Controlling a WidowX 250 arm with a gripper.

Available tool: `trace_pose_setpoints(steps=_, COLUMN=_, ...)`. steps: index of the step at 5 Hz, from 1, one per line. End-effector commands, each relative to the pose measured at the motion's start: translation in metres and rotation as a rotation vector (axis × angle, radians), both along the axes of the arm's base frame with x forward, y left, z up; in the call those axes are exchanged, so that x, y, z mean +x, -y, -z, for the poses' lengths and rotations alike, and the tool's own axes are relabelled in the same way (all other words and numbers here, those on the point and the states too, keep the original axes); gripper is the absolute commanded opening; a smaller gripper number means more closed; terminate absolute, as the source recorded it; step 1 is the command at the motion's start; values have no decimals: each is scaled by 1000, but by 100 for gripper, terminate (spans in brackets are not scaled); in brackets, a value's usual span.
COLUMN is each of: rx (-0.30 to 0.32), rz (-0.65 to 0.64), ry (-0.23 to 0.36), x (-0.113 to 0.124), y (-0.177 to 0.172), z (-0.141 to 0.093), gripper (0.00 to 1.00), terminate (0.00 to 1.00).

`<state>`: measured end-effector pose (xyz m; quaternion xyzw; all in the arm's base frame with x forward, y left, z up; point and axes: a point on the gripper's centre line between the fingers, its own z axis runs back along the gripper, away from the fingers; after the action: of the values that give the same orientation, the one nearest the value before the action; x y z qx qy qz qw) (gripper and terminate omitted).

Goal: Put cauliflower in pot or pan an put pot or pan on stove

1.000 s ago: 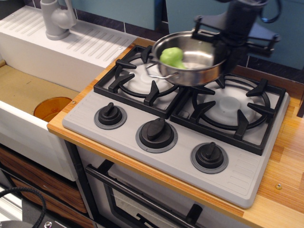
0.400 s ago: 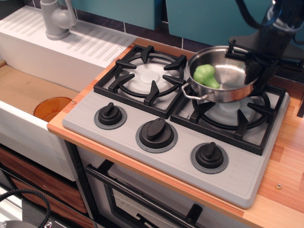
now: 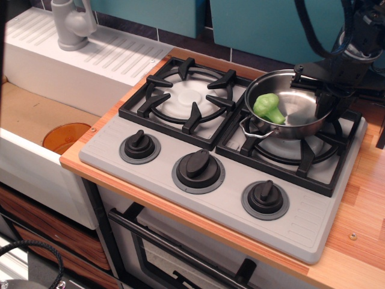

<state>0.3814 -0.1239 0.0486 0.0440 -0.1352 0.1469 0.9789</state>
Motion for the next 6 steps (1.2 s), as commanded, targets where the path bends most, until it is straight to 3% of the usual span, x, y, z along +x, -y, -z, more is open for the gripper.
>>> trace_pose_setpoints(steps=1, rx=0, rz=3, ry=5, x=2, y=4, z=-31, gripper=100, terminate=0)
trace_pose_setpoints(steps=4, rx=-18, rz=13, ry=-40, x=-4, y=-6, z=-59, gripper=100, terminate=0)
trace_pose_setpoints(steps=6, rx=-38, rz=69, ry=-49, x=3, y=-51, z=-69, gripper=100, terminate=0)
